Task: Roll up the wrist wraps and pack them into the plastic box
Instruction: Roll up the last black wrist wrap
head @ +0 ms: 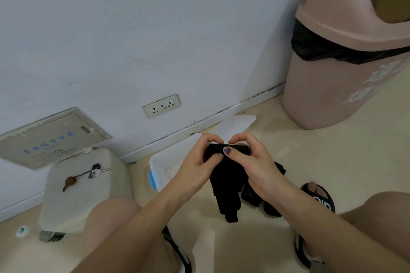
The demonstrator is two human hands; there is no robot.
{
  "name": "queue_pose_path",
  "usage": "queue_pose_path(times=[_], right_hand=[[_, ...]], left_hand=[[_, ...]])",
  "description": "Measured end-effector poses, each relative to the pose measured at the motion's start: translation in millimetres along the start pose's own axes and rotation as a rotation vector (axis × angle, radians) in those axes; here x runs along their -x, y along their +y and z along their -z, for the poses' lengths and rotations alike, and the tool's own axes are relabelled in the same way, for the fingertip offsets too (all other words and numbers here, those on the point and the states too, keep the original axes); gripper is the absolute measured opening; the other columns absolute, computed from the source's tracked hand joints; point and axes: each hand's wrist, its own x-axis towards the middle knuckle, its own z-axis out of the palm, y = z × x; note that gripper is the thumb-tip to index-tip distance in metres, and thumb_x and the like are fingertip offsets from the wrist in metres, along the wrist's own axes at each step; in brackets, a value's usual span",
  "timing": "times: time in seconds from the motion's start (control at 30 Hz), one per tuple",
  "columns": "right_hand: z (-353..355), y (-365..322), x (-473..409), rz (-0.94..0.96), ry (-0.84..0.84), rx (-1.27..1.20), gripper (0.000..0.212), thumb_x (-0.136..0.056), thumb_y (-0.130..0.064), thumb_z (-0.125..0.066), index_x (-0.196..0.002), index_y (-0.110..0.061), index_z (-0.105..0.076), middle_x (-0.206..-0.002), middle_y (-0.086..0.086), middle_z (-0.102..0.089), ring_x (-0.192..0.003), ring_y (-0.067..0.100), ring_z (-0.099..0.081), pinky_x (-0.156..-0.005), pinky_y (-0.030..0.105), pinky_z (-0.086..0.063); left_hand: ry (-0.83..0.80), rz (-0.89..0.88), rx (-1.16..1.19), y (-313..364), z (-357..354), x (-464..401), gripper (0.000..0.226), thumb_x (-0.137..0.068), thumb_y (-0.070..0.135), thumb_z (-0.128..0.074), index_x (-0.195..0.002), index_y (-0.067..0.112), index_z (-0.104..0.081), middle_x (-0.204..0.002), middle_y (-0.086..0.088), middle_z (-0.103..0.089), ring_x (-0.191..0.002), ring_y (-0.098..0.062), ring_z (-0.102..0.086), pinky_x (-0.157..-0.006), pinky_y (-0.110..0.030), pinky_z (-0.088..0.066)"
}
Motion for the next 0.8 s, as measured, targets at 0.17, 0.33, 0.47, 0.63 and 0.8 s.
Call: queue_pose_path(times=[0.17,0.33,0.47,0.63,0.8], right_hand=[[2.4,1.4,-2.9,0.036,0.0,0.075,0.015,-0.095,-0.007,-0.072,-0.099,-0.02,-0.066,-0.096,0.013,-0.071,-0.082,0.026,-0.073,-0.073,0.04,-0.058],[4.3,-0.8,-4.2,0.056,0.014,0.132,0.018,-0.093,-0.005,-0.073,-0.099,-0.021,-0.066,-0.101,0.014,-0.07,-0.086,0.026,-0.072,-0.076,0.04,-0.059],[5.4,-5.5,-3.4,0.045,0.009,0.108,0.018,-0.093,-0.004,-0.073,-0.104,-0.015,-0.064,-0.096,0.01,-0.069,-0.082,0.022,-0.073,-0.07,0.032,-0.058],[9.7,-12.6,-3.3,-0.12,-0.077,0.023,0.021,-0.096,-0.017,-0.072,-0.116,-0.014,-0.065,-0.099,0.008,-0.072,-0.089,0.022,-0.075,-0.071,0.03,-0.057],[12.1,-11.4,-1.9,-0.073,-0.124,0.124,0.017,-0.097,-0.024,-0.071,-0.112,-0.016,-0.069,-0.103,0.008,-0.073,-0.099,0.025,-0.074,-0.082,0.036,-0.059]], left_hand=[[-0.037,0.028,0.01,1.9,2.8,-0.6,0.017,-0.094,0.023,-0.055,-0.109,0.029,-0.061,-0.099,0.008,-0.065,-0.092,-0.008,-0.061,-0.085,-0.031,-0.049],[-0.081,0.101,0.155,4.2,6.2,-1.8,0.022,-0.096,0.031,-0.051,-0.11,0.025,-0.066,-0.105,0.001,-0.067,-0.102,-0.018,-0.062,-0.1,-0.048,-0.048],[-0.047,0.027,0.132,3.8,7.6,-1.6,0.017,-0.106,0.016,-0.053,-0.119,0.01,-0.064,-0.105,-0.001,-0.068,-0.099,-0.011,-0.064,-0.091,-0.03,-0.052],[-0.049,-0.048,0.083,3.3,11.2,-1.4,0.017,-0.104,0.005,-0.054,-0.119,0.008,-0.062,-0.102,0.002,-0.067,-0.092,-0.003,-0.063,-0.081,-0.019,-0.05],[-0.048,-0.105,0.016,2.2,16.0,-0.5,0.02,-0.1,0.021,-0.059,-0.115,0.032,-0.065,-0.115,0.003,-0.066,-0.111,-0.017,-0.063,-0.092,-0.027,-0.052]])
